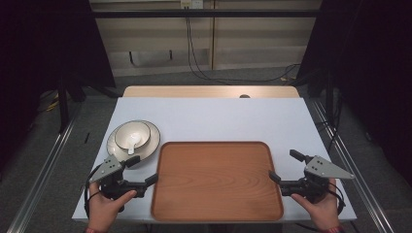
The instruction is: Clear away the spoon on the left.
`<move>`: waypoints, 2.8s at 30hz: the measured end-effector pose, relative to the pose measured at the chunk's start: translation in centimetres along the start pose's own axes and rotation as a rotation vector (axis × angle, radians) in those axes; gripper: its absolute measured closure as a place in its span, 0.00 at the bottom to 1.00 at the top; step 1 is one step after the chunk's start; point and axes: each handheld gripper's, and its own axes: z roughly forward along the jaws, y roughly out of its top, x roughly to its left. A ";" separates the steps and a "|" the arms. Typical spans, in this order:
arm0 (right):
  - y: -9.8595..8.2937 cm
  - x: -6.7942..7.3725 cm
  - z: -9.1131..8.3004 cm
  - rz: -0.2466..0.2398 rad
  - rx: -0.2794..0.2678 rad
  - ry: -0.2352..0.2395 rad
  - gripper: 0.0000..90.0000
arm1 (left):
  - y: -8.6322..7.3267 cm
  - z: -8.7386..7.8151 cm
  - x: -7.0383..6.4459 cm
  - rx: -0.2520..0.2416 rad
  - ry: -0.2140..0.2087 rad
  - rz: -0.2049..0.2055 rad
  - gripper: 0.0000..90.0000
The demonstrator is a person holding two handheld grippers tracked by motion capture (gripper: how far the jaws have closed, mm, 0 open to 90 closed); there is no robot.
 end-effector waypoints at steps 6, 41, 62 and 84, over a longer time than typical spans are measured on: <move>-0.1 0.0 0.1 0.004 0.006 0.000 0.01 | 0.0 0.0 0.3 0.008 0.036 -0.003 0.03; 0.1 0.2 0.1 0.015 -0.018 0.054 0.02 | 0.4 -1.4 1.5 0.024 0.213 -0.044 0.16; 0.0 0.3 0.3 0.016 -0.013 0.053 0.03 | 0.0 -1.0 4.0 0.020 0.359 -0.033 0.44; 0.0 0.3 0.3 0.006 -0.015 0.066 0.03 | -0.2 0.0 4.5 0.018 0.362 -0.049 0.65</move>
